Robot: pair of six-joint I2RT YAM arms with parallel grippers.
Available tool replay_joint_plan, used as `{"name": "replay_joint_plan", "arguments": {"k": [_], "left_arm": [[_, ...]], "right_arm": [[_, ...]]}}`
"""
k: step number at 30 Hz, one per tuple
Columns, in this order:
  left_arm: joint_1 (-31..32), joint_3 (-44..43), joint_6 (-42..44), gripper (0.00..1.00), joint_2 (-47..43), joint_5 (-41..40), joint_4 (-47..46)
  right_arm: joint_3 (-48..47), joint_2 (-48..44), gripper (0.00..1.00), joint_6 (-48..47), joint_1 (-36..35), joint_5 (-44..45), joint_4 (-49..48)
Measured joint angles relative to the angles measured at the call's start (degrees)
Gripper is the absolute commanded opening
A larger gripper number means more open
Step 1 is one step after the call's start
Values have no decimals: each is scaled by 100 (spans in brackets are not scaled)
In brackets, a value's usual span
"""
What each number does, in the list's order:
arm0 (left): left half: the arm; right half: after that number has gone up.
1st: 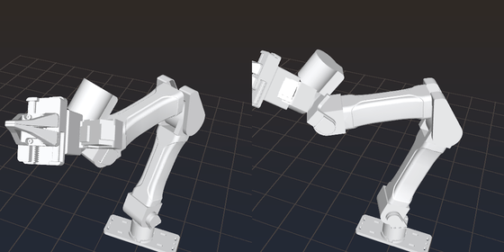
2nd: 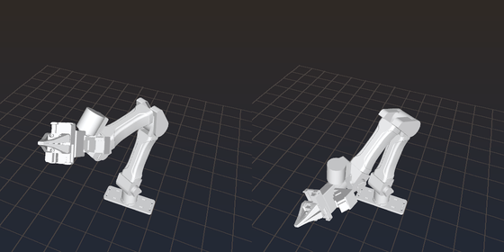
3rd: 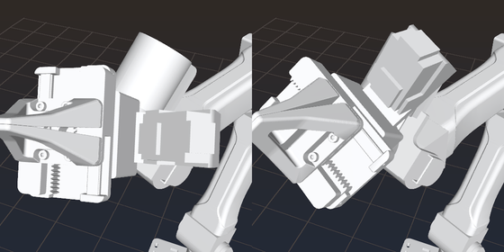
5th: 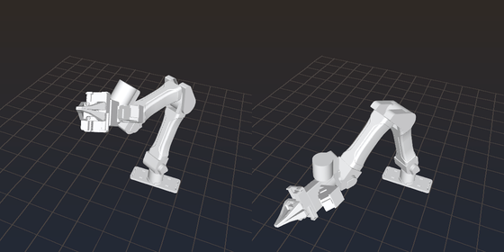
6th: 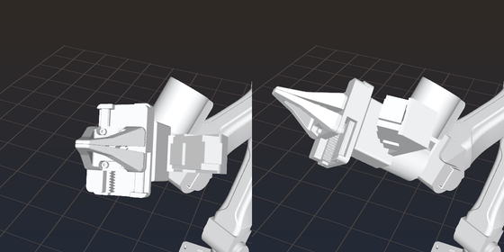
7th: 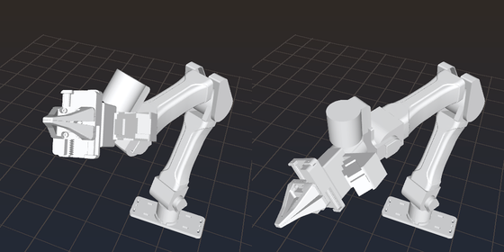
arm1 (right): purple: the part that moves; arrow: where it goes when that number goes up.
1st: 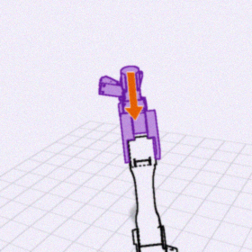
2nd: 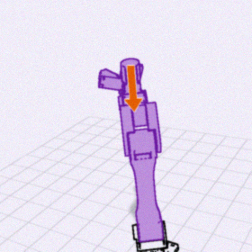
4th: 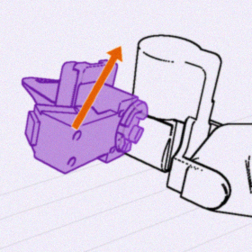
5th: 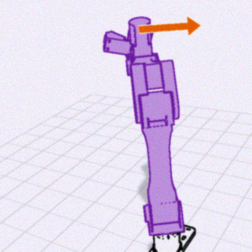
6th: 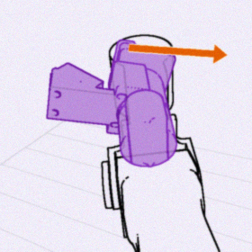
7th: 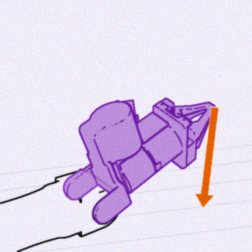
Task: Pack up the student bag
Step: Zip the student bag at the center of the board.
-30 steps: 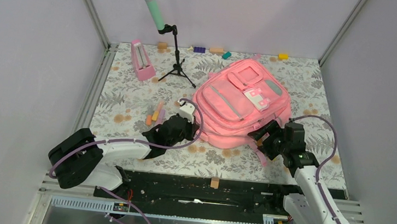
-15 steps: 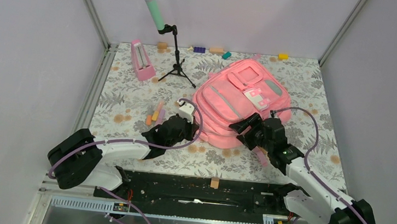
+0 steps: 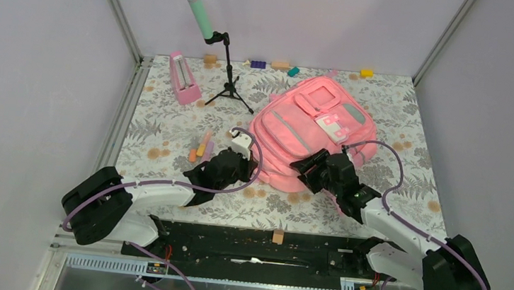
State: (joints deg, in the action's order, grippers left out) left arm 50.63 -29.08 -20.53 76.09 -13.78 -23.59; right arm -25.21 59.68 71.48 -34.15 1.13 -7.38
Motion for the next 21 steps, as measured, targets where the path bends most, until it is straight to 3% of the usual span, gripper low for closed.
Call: {"name": "replay_joint_plan", "arguments": {"k": [3,5,7,13,21], "left_arm": [[0,0,2,0,-28,-7,35],[0,0,4,0,-92,-26,103],[0,0,24,0,-133,-46,125],[72,-2,85,0,-269,-4,229],[181,-61,83,0,-297,280,214]], "right_arm": [[0,251,23,-7,-11,42,-140],[2,278,8,-15,-26,101,-192],[24,210,0,-9,-35,205,-216],[81,-398,0,-243,61,483,232],[247,-1117,0,-940,1532,-608,986]]}}
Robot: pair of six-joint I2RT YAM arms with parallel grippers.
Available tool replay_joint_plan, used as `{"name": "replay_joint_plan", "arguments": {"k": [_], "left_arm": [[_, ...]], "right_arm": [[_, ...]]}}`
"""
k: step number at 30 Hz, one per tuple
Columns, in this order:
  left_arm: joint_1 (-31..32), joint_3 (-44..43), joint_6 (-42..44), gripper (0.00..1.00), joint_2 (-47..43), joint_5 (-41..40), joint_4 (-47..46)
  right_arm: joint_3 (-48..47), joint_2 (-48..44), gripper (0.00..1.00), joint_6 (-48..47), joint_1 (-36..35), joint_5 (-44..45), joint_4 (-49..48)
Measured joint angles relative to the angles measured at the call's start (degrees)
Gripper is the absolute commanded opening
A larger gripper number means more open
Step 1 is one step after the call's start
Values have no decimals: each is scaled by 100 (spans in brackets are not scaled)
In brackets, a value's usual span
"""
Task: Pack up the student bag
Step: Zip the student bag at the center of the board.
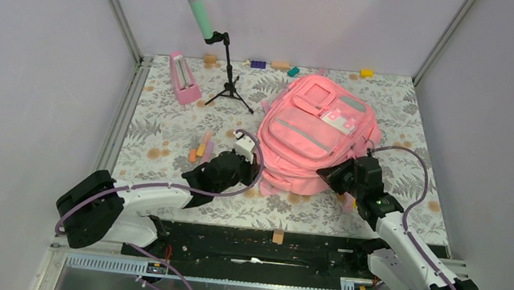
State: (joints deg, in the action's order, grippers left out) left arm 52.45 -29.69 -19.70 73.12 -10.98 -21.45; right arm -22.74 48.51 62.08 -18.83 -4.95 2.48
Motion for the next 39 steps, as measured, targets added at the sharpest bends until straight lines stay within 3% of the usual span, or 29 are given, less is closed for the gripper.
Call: {"name": "replay_joint_plan", "arguments": {"k": [7,15,25,26,27,29,31,35,39], "left_arm": [[2,-120,90,0,216,-39,4],[2,-605,280,0,890,-199,-7],[-146,-1510,367,0,1899,-466,101],[-188,-1572,363,0,1950,-476,118],[-223,-1624,365,0,1982,-476,136],[-251,-1679,365,0,2004,-450,142],[-256,-1681,369,0,2002,-402,122],[-291,-1670,361,0,2002,-356,122],[-293,-1591,315,0,1985,-308,44]], "right_arm": [[-236,-39,0,-754,546,-378,645],[-970,518,0,-1757,1495,-704,1510],[-1528,1161,0,-2312,1926,-601,1803],[-1567,1165,3,-2334,1934,-568,1858],[-1609,1167,13,-2356,1937,-540,1908],[-1685,1167,41,-2380,1937,-520,2002],[-1727,1132,58,-2439,1967,-472,2087],[-1598,800,76,-2326,2100,-483,1978],[-1145,221,82,-2020,2096,-562,1646]]}}
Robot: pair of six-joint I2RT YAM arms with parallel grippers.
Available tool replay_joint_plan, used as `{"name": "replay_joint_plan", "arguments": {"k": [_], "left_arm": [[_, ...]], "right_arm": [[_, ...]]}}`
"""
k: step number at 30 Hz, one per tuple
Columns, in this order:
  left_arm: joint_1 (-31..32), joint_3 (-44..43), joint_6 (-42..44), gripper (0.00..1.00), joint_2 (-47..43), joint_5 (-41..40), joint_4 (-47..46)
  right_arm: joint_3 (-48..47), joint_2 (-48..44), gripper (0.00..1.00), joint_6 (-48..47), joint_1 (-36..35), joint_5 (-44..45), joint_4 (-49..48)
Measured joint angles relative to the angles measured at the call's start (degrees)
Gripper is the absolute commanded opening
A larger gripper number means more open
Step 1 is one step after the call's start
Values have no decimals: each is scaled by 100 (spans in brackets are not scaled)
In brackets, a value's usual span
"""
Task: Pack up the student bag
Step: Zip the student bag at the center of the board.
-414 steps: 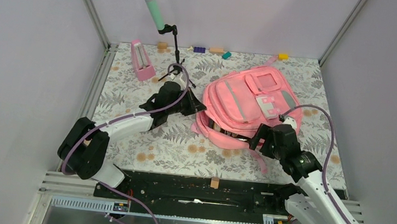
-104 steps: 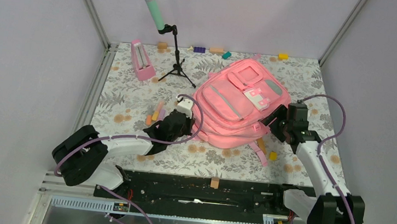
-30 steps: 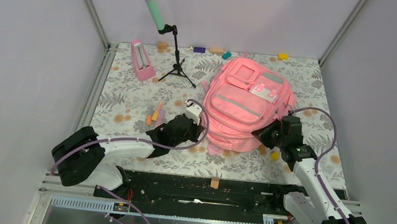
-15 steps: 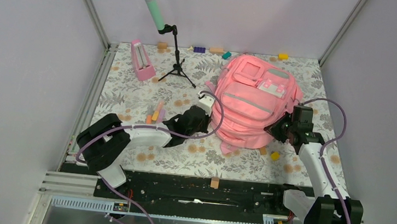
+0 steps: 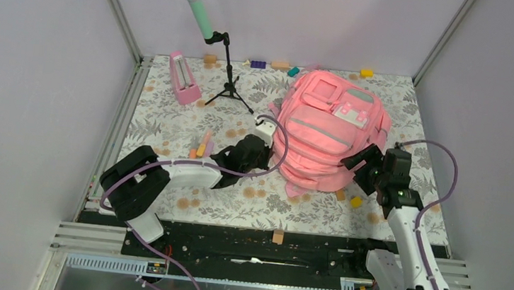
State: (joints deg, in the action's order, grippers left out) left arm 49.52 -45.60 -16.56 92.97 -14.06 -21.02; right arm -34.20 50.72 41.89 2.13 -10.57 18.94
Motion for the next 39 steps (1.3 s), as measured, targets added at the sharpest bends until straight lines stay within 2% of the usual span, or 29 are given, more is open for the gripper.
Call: {"name": "replay_joint_plan", "arguments": {"k": [3,9,17,19,20,23,24,31,39], "left_arm": [[11,55,-31,0,-13,15,-57],[59,118,-44,0,-35,11,-153],[92,164,-44,0,-81,0,-181],[101,192,-42,0,-83,-22,-181],[101,203,-42,0,-90,-33,-177],[101,214,-39,0,-111,-94,-175],[101,219,-39,0,-125,-114,-173],[144,468,-35,0,-348,-365,-254],[278,872,-42,0,-817,-542,-313]], "right_arm": [[380,-393,84,282,-190,13,-44],[647,-437,84,800,-1283,192,-321],[702,490,82,1346,-2369,702,-1121],[669,719,70,1414,-2590,927,-1215],[625,824,59,1443,-2673,1008,-1233],[474,1139,13,1497,-2822,1156,-1266],[422,1244,2,1508,-2839,1165,-1276],[28,1252,0,1255,-2865,1147,-890],[-284,-208,0,516,-2868,1320,573]]}}
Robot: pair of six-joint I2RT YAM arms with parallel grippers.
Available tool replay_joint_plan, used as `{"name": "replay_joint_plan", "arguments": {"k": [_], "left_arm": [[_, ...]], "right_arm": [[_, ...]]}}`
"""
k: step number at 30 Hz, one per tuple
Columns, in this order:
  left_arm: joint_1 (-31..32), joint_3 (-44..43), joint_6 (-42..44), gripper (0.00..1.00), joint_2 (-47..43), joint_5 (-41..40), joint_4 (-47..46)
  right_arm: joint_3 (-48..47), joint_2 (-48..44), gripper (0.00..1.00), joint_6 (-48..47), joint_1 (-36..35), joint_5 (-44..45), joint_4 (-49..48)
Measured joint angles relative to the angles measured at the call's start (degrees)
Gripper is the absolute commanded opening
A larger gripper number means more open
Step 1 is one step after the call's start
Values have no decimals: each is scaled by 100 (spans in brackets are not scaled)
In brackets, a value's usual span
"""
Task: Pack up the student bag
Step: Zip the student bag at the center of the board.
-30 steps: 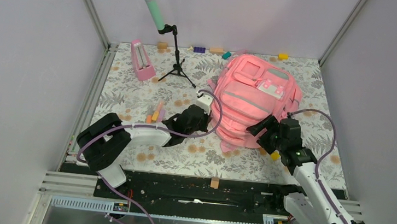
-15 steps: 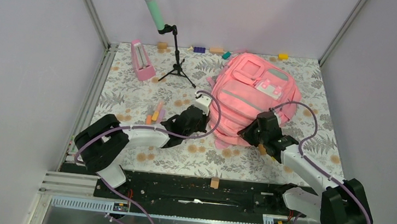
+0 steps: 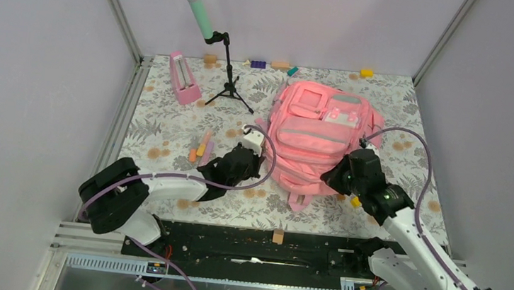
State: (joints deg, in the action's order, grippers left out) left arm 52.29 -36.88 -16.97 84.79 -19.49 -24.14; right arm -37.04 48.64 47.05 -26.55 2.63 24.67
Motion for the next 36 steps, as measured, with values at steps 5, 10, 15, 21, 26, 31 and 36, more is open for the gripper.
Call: {"name": "replay_joint_plan", "arguments": {"k": [5,10,15,21,26,31,36], "left_arm": [[33,518,-129,0,-466,-70,-232],[68,848,-225,0,-820,-79,-431],[68,925,-225,0,-881,-155,-538],[-79,892,-188,0,-647,-114,-754],[-337,564,-136,0,-249,72,-807],[-577,52,-52,0,319,256,-752],[-793,-361,-42,0,750,564,-616]], "right_arm": [[-389,-568,0,-293,17,-59,1082],[-774,-756,0,-400,103,-306,1635],[-1067,-828,0,-452,160,-527,2015],[-1362,-1043,0,-487,186,-688,2406],[-1379,-1182,0,-487,197,-872,2531],[-1379,-1220,0,-544,221,-986,2553],[-1432,-1298,0,-599,232,-1038,2583]]}}
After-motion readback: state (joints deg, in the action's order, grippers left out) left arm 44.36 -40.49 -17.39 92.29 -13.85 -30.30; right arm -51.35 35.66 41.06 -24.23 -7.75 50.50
